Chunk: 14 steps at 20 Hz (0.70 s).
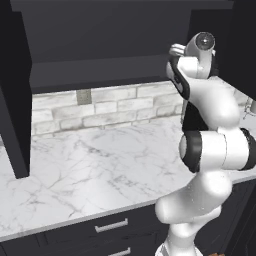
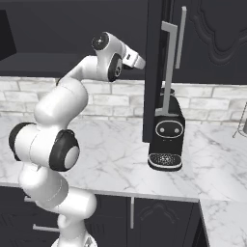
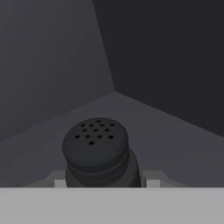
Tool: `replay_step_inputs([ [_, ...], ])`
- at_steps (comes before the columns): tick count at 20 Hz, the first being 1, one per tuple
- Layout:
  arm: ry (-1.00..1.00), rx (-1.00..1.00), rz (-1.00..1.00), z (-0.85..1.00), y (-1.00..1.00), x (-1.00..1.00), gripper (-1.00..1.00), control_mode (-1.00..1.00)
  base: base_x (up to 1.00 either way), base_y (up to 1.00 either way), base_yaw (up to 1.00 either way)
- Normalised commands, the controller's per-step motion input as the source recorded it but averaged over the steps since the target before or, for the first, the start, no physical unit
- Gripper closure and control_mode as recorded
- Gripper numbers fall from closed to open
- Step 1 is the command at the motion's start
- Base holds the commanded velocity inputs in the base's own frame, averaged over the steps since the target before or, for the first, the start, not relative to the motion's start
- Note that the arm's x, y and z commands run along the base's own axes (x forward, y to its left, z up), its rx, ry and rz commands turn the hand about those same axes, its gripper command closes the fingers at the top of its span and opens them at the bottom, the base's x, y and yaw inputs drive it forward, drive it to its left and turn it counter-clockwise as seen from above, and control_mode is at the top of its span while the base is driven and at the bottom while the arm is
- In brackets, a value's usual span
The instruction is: Collect the turmeric, mayonnaise, and shaker from the cabinet and place them next to the stove.
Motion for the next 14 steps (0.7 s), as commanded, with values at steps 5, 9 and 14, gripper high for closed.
replay_step_inputs([
  [5,0.0,-0.09,0.04,0.13,0.4,-0.83,1.0,-1.0,0.0,0.0,0.0],
  [9,0.0,-0.12,0.08,0.09,0.3,-0.84,1.0,-1.0,0.0,0.0,0.0],
  [14,0.02,-0.16,0.15,0.0,0.32,-0.91,1.0,-1.0,0.0,0.0,0.0],
])
